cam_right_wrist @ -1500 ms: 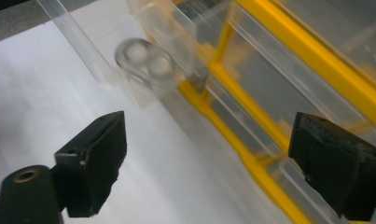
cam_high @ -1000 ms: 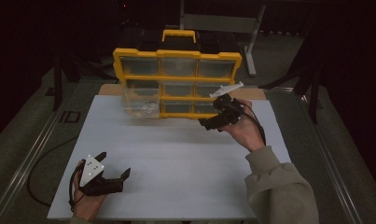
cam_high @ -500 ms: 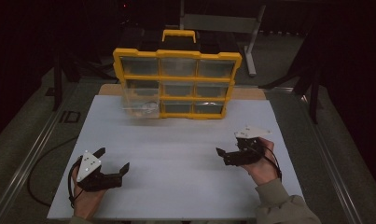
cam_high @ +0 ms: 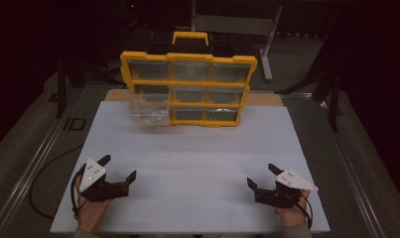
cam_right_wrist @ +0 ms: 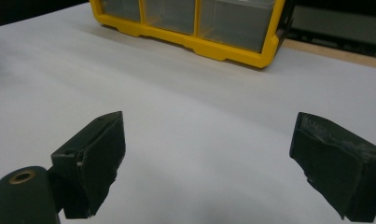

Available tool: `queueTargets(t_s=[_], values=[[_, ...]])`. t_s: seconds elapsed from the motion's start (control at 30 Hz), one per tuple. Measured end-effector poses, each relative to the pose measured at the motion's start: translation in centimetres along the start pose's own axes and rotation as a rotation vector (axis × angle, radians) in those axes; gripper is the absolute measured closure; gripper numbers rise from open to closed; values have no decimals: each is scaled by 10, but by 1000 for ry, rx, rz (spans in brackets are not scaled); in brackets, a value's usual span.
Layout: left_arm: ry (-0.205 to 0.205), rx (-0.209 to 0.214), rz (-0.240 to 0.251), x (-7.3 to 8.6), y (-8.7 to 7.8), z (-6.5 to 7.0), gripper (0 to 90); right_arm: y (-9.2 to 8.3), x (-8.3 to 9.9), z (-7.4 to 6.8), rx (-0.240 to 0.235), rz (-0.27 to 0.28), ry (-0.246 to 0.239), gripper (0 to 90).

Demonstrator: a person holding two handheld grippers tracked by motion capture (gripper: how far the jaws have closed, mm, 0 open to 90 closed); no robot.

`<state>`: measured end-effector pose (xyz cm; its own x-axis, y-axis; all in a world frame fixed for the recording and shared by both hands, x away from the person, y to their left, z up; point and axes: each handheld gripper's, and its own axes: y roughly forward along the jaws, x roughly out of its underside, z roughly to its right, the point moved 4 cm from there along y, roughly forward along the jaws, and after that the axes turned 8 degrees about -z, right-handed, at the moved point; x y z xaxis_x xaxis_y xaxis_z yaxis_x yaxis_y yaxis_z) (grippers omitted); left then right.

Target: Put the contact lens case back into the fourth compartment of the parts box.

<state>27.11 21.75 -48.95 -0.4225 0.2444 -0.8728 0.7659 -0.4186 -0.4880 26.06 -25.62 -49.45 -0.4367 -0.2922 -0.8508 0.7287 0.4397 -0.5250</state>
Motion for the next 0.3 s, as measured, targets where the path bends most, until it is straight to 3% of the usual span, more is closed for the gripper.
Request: queueTargets(t_s=[0.2, 0.3], values=[[2, -7, -3, 2, 0, -1, 0, -10, 12, 4, -8, 63, 31, 95], [-3, 0, -29, 4, 4, -1, 0, -9, 15, 8, -1, 58, 55, 95]])
